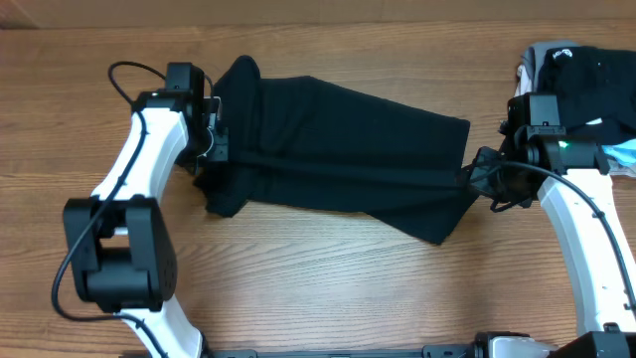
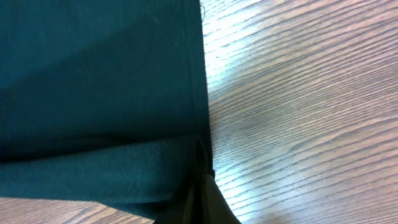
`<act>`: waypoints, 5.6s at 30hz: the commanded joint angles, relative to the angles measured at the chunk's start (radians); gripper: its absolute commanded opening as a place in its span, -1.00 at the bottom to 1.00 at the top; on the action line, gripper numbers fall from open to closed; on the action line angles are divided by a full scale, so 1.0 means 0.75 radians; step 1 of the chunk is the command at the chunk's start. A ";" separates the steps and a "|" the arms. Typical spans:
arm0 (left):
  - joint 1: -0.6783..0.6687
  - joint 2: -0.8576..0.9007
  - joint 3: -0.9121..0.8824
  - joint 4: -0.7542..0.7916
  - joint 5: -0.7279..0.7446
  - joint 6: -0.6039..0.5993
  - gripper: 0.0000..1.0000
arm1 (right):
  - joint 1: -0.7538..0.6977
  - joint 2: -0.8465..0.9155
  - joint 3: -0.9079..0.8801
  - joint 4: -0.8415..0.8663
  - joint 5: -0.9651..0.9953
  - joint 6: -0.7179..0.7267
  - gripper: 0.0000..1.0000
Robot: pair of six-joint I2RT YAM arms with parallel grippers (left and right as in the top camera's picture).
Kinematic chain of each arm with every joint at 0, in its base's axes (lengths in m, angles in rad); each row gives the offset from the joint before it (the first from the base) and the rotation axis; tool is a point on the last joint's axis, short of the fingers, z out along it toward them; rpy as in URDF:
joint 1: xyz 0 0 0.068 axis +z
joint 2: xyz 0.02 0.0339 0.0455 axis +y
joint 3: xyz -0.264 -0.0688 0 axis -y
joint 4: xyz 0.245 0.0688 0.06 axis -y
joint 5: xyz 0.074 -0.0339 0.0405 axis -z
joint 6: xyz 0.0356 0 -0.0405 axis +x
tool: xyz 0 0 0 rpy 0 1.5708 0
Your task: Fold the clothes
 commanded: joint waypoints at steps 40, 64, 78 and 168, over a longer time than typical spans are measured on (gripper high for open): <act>0.039 -0.068 -0.188 0.072 0.010 0.297 -0.21 | -0.013 0.003 0.022 0.010 0.044 -0.011 -0.92; -0.009 -0.068 -0.180 0.163 -0.112 0.207 -0.91 | -0.013 0.015 0.022 0.010 0.044 -0.011 -0.92; 0.051 -0.068 0.443 -0.230 -0.138 0.066 -0.92 | -0.013 0.011 0.265 0.014 -0.012 -0.033 -0.92; 0.470 0.184 1.972 -1.039 0.270 0.085 -0.92 | -0.027 0.795 1.721 -0.351 -0.256 -0.315 -0.92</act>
